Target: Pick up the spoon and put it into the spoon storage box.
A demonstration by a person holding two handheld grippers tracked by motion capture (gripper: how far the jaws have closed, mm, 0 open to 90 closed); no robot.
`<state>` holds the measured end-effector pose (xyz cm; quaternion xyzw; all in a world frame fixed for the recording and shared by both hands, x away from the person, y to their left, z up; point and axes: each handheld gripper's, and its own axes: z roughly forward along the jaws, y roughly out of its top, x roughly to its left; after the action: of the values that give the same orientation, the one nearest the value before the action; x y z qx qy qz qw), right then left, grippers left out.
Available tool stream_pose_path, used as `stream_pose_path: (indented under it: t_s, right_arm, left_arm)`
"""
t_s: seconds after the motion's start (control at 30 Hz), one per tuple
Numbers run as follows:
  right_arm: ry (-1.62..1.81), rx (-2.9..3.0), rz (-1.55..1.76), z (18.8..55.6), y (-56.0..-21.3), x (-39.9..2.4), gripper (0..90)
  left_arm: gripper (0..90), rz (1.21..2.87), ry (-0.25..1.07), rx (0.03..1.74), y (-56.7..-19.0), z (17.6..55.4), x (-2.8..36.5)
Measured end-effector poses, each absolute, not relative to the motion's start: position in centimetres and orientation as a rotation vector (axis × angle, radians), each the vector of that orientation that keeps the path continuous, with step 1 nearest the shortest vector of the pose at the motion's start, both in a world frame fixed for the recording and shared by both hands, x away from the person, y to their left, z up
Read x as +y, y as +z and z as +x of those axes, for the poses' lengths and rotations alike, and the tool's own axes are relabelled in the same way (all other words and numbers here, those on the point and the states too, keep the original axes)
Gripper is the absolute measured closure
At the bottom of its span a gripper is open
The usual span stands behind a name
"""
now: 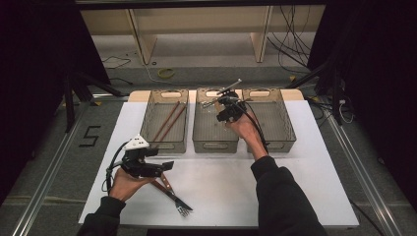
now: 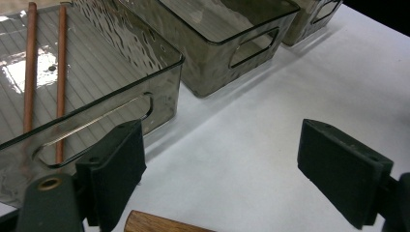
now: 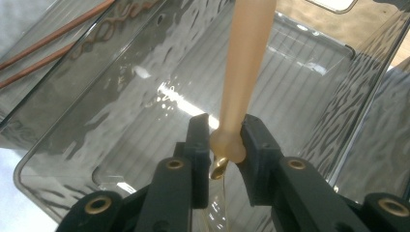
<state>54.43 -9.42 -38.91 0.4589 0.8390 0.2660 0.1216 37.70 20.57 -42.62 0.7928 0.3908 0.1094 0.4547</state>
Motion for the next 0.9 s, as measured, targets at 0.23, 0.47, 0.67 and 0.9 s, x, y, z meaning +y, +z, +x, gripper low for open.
stream_pose_path:
  t_s: [0.23,0.47,0.67,0.9]
  right_arm:
    - [0.772,2.447,1.370,54.8,-39.6,-9.3,74.8]
    - [0.809,2.429,1.404,55.0,-39.5,-9.3,52.9]
    - [0.862,2.429,1.423,54.6,-38.9,-9.9,43.6]
    - [0.943,2.463,1.348,52.8,-37.5,-10.7,35.7]
  left_arm:
    - [16.6,1.960,0.270,0.963,-42.7,37.7,20.6]
    - [16.5,1.960,0.267,0.960,-42.7,37.7,20.6]
    - [16.5,1.961,0.267,0.961,-42.6,37.7,20.7]
    - [16.3,1.959,0.264,0.961,-42.5,37.7,20.9]
